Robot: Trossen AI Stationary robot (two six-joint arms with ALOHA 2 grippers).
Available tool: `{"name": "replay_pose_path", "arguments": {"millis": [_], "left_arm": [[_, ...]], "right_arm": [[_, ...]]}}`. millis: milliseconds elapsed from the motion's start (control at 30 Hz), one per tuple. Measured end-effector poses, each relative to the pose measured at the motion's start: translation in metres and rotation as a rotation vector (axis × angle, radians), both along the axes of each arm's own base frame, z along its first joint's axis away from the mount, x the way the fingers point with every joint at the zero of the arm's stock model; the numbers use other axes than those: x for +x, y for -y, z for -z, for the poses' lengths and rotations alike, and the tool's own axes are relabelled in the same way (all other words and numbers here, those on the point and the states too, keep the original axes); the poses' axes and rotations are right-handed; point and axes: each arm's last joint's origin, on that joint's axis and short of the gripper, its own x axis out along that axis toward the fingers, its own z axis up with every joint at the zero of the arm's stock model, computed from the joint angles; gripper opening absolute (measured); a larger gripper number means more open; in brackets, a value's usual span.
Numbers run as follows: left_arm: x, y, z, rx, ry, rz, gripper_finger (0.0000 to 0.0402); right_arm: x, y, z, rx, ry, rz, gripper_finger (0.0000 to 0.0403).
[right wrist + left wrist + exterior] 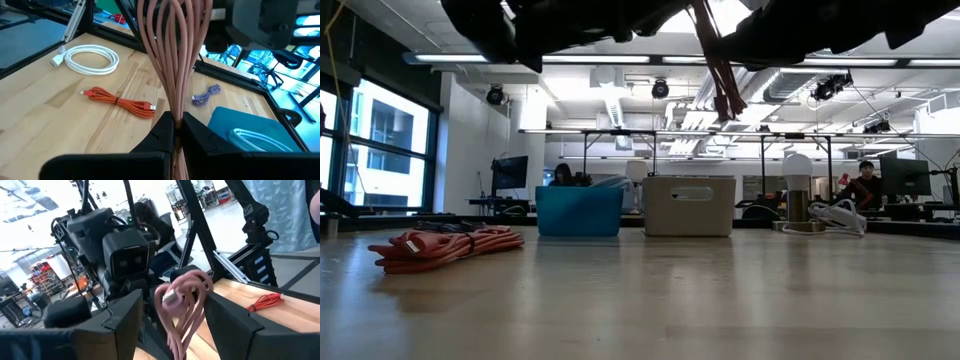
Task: Pick & Place USB Port
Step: Put the brown charger cable into the gray bin
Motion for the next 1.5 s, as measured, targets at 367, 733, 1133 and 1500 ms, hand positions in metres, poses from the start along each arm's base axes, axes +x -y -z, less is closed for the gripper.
{"name": "replay_pose_path", "arguments": {"millis": [367,733,1133,1500], "left_arm": [[-0.001,0.001,-0.001,0.01,0.011,0.042,0.0149],[-0.001,0.002,0.0,0.074,0.029,0.071,0.0024],[-0.001,0.001,0.002,0.06,0.004,0.037,0.0024],[-0.012,-0.002,-0.021,0.103,0.069,-0.083,0.0024]], "right_arm": [[0.001,0.005,0.0,0.013,-0.006,0.008,0.0009],[0.001,0.006,0.0,0.017,-0.005,0.007,0.0009],[0.0,-0.001,-0.003,0.045,0.02,0.075,0.0124],[-0.014,-0.025,-0.01,-0.076,0.054,0.173,0.0192]]}}
